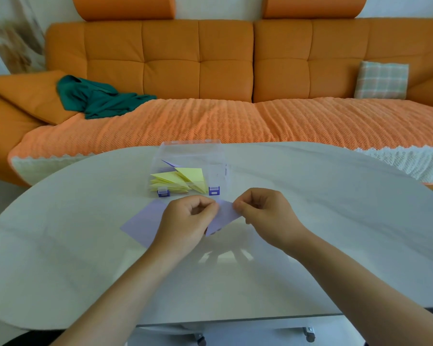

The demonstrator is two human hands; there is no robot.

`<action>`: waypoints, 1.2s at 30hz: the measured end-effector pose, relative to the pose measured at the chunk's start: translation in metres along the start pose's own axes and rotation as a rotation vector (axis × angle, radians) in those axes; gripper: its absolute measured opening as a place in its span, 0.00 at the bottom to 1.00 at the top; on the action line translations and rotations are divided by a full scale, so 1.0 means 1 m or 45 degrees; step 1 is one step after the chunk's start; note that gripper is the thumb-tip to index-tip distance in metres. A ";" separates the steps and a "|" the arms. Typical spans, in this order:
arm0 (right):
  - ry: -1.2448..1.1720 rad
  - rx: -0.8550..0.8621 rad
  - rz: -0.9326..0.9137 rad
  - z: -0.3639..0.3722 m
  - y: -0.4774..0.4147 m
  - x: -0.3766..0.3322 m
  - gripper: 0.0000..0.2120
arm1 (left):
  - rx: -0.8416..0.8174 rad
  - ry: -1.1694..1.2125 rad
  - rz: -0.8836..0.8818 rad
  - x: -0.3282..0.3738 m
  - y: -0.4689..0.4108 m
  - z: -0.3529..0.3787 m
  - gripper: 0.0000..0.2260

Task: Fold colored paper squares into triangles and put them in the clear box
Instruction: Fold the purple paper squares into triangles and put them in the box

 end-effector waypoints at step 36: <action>-0.250 0.165 -0.050 0.028 -0.014 -0.009 0.07 | -0.081 -0.264 0.247 0.001 -0.027 -0.039 0.07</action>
Point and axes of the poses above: each hand's wrist, its own y-axis away from the middle knuckle, its own z-axis out of the palm, x = y × z, the point moved 4 cm from there along -y, towards the middle knuckle, and after that the axes turned 13 degrees about -y, right-handed, at the moved point
